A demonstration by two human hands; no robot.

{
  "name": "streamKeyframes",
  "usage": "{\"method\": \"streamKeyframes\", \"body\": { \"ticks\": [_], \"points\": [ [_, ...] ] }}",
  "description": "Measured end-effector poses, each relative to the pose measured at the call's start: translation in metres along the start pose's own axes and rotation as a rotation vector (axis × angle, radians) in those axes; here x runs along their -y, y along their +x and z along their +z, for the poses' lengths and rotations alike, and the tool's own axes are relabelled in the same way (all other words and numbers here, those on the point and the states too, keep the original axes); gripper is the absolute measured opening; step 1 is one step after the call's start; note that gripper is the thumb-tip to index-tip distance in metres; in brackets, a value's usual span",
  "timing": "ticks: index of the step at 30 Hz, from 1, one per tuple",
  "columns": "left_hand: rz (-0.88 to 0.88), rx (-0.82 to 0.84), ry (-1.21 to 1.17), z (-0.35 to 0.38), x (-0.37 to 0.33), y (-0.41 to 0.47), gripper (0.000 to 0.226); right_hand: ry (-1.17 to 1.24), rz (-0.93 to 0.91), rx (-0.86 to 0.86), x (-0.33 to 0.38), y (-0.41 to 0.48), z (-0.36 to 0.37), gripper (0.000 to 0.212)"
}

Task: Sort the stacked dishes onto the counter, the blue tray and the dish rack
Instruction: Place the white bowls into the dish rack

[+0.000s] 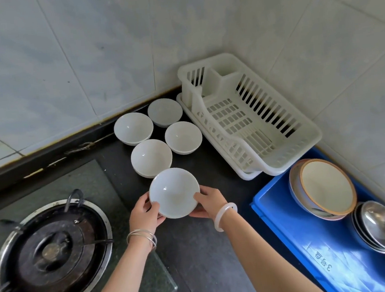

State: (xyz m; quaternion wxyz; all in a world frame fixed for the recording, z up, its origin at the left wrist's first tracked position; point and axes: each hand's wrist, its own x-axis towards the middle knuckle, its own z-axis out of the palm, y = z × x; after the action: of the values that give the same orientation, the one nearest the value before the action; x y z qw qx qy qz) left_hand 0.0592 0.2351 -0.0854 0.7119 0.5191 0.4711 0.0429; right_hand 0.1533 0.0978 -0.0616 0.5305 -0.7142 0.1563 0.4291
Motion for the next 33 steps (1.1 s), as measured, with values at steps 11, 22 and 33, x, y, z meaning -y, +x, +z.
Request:
{"method": "streamKeyframes", "body": {
  "ticks": [11,22,33],
  "points": [
    [0.226,0.188,-0.042,0.067,-0.104,-0.015,0.026,0.219,-0.331,-0.054,0.081,-0.034,-0.066,0.024],
    [0.271,0.341,0.081,0.227,-0.19,0.059,0.021,0.289,-0.362,-0.292,0.188,0.045,-0.164,0.018],
    [0.14,0.254,0.392,0.297,-0.174,0.152,0.035,0.378,-0.159,-0.331,0.199,0.136,-0.182,0.028]
  ]
}}
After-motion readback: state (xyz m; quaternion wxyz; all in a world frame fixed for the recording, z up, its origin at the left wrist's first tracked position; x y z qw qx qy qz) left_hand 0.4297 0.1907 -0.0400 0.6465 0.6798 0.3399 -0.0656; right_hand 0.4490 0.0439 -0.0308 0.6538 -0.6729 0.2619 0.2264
